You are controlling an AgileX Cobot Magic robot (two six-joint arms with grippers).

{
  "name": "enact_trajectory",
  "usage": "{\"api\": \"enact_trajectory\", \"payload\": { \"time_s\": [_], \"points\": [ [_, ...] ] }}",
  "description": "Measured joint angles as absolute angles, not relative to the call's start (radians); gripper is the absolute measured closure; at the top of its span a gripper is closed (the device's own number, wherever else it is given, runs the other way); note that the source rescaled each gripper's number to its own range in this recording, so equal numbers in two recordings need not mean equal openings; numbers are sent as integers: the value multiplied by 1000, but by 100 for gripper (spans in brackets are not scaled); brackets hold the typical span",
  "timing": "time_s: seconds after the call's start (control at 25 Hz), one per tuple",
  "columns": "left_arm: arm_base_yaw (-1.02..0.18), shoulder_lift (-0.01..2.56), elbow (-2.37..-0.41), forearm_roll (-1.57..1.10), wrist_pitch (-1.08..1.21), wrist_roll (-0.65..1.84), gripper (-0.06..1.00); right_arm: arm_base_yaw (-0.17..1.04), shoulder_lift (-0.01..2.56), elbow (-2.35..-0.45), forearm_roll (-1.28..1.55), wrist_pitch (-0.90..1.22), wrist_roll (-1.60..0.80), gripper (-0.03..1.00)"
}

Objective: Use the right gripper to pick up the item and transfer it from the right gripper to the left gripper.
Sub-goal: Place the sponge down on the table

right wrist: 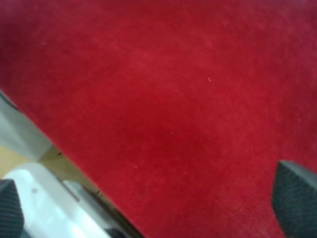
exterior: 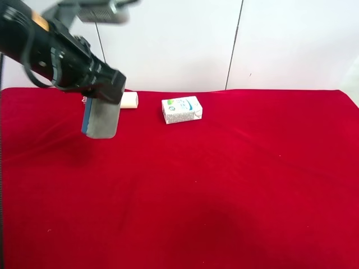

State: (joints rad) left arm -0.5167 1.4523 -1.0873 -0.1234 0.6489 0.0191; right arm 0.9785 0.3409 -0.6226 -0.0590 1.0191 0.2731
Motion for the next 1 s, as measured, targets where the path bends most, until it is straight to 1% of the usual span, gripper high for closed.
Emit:
{"api": "enact_trajectory", "payload": {
  "time_s": [0.16,0.36,0.68,1.0],
  "points": [
    [-517,1557,-1150,14,705,-64,94,978,237,-522,-101,967,337,-3],
    [-517,1655,-1212,82,745,-86,94,978,140,-494,-126,933,345,-3],
    [-517,1830,-1287,113,779,-93,94,978,128,-494,-131,917,345,-3],
    [-517,1922,-1336,121,783,-93,94,978,128,-470,-176,862,354,-3]
  ]
}}
